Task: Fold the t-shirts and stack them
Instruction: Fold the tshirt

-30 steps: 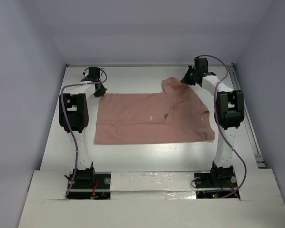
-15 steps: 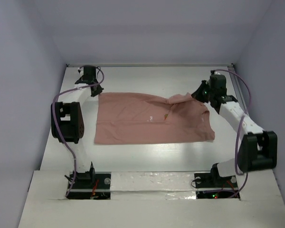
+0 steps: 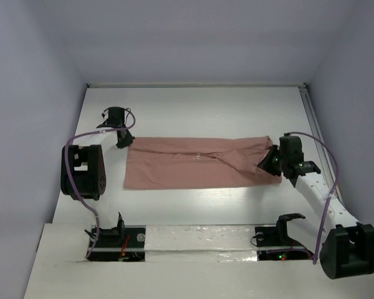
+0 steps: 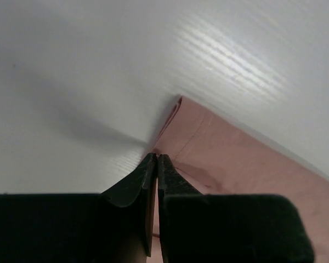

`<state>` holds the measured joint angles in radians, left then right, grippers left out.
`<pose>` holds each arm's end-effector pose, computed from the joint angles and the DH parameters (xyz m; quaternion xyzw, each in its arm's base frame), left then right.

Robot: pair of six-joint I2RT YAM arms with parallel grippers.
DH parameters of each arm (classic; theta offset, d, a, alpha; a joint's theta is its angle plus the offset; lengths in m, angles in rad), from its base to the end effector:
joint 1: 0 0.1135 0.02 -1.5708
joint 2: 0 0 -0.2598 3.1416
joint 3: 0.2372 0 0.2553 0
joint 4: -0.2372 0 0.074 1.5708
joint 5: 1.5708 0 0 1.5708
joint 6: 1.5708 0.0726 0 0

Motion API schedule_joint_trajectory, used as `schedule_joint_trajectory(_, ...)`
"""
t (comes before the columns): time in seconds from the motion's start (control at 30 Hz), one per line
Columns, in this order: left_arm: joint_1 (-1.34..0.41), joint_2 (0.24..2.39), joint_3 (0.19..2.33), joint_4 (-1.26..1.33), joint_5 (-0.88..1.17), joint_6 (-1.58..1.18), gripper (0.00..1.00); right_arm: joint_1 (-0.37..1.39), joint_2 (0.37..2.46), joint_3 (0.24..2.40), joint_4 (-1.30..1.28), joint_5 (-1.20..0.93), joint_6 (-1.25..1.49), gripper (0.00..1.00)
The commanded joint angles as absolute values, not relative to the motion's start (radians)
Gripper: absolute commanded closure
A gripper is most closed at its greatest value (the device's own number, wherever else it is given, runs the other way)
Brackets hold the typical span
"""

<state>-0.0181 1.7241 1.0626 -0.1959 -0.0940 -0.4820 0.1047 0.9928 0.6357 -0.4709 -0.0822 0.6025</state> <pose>0.3881 -0.0002 0.1545 -0.2311 0.9072 -0.0437 0.3488 0.2286 0.0300 0.1928 0.2149 0.9060 0.1615 0.3269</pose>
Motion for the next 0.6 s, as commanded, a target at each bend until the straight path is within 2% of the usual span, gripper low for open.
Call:
schedule_joint_trajectory(0.0,-0.014,1.657,1.014,-0.164,-0.074,-0.497,1.0,0.1,0.994,0.572,-0.532,-0.075,0.698,0.78)
schedule_joint_trajectory(0.1,-0.014,1.64,1.002,-0.175,-0.072,-0.494,0.88,0.1,0.963,0.563,-0.532,-0.035,0.692,0.68)
schedule_joint_trajectory(0.13,-0.014,1.629,0.993,-0.173,-0.072,-0.489,0.83,0.1,0.939,0.581,-0.531,-0.028,0.654,0.59)
schedule_joint_trajectory(0.17,-0.014,1.614,0.988,-0.175,-0.069,-0.488,0.82,0.1,0.93,0.598,-0.532,-0.015,0.632,0.54)
schedule_joint_trajectory(0.2,-0.014,1.577,0.983,-0.181,-0.068,-0.488,0.82,0.1,0.924,0.615,-0.526,-0.02,0.609,0.52)
schedule_joint_trajectory(0.27,-0.014,1.53,0.966,-0.184,-0.069,-0.489,0.82,0.1,0.949,0.653,-0.488,-0.107,0.543,0.55)
schedule_joint_trajectory(0.33,-0.014,1.462,0.944,-0.181,-0.074,-0.498,0.83,0.1,1.006,0.678,-0.44,-0.165,0.532,0.72)
schedule_joint_trajectory(0.37,-0.014,1.448,0.939,-0.179,-0.074,-0.505,0.83,0.109,1.072,0.704,-0.417,-0.216,0.52,0.89)
schedule_joint_trajectory(0.4,-0.014,1.43,0.936,-0.189,-0.072,-0.512,0.83,0.109,1.101,0.715,-0.373,-0.221,0.515,1.0)
schedule_joint_trajectory(0.5,-0.014,1.425,0.931,-0.209,-0.063,-0.54,0.83,0.121,1.23,0.781,-0.315,-0.224,0.494,0.99)
schedule_joint_trajectory(0.53,-0.024,1.421,0.928,-0.213,-0.066,-0.548,0.83,0.132,1.265,0.805,-0.313,-0.232,0.488,0.93)
schedule_joint_trajectory(0.57,-0.043,1.414,0.928,-0.212,-0.075,-0.552,0.83,0.156,1.297,0.849,-0.301,-0.229,0.473,0.77)
